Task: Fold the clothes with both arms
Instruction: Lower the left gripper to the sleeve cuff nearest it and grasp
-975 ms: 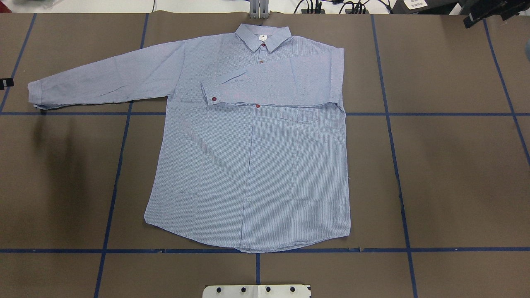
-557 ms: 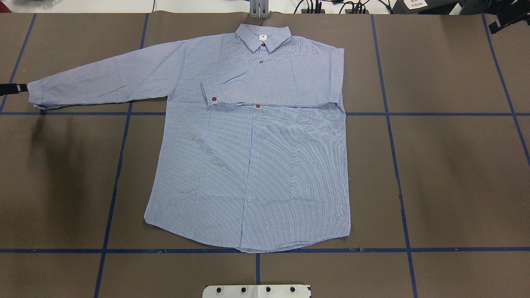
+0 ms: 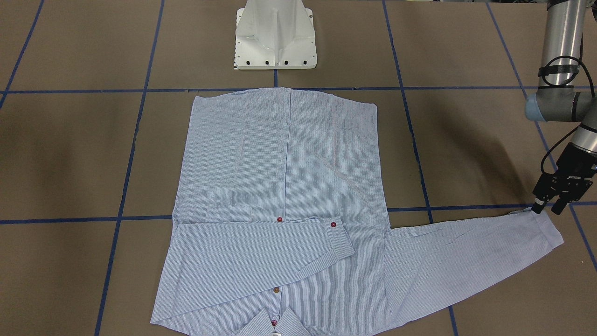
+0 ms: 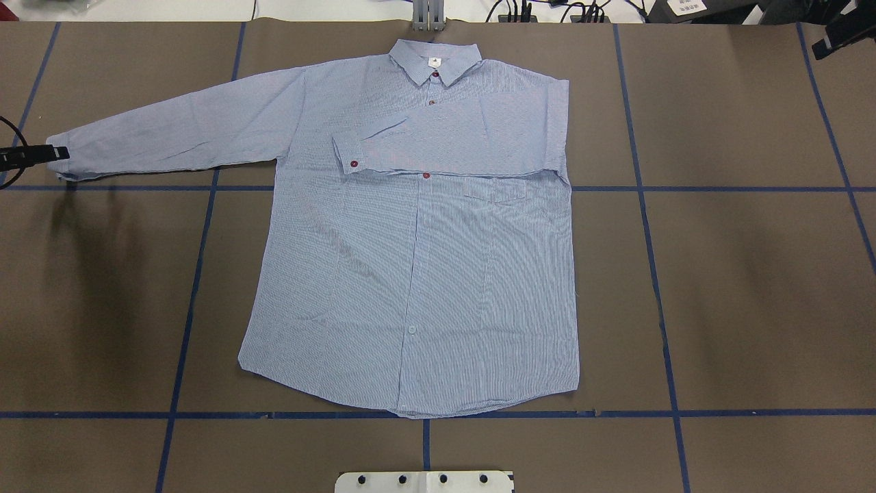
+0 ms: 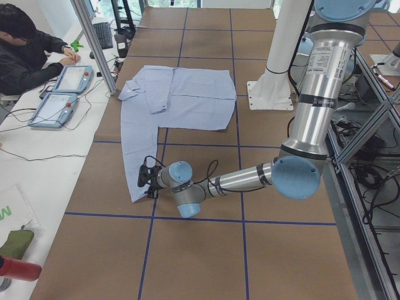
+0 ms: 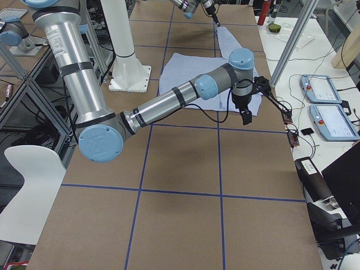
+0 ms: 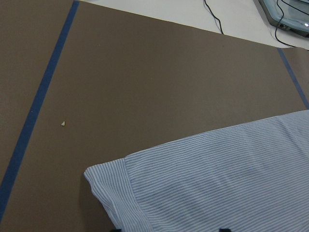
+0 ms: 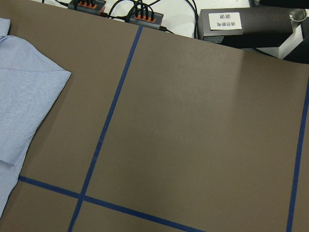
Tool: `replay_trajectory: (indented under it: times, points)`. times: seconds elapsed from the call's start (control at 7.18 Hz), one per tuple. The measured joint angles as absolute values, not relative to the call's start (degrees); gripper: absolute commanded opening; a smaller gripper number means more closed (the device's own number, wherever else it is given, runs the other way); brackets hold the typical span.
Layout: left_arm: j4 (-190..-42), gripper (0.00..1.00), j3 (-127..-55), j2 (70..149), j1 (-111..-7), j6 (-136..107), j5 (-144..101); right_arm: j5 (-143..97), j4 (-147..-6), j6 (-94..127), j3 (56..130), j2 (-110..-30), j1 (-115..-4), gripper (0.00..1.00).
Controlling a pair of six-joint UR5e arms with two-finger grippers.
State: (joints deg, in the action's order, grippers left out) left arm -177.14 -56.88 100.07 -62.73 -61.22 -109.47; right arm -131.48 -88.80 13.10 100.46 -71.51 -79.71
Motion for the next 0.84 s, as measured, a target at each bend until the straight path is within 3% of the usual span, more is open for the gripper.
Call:
replay_trajectory:
  times: [0.14, 0.28, 0.42, 0.56, 0.84]
  points:
    - [-177.2, 0.67, -56.0, 100.4, -61.8, -61.3, -108.5, -131.5, -88.8, 13.1, 100.5, -71.5, -79.7, 1.0]
    - [-177.2, 0.58, -55.5, 100.7, -61.0, -61.3, -108.1, -131.4, -88.8, 13.1, 100.5, -71.5, -79.7, 1.0]
    - [-177.2, 0.37, -55.1, 100.9, -60.6, -61.3, -107.9, -131.5, -88.8, 13.1, 100.5, -71.6, -79.7, 1.0]
    - [-177.2, 0.0, -54.9, 100.9, -60.5, -61.3, -107.9, -131.5, -88.8, 13.1, 100.6, -71.6, -79.7, 1.0]
    - [-177.3, 0.0, -55.1, 100.8, -60.4, -61.1, -108.0, -131.5, -88.8, 13.2, 100.7, -71.6, -79.7, 1.0]
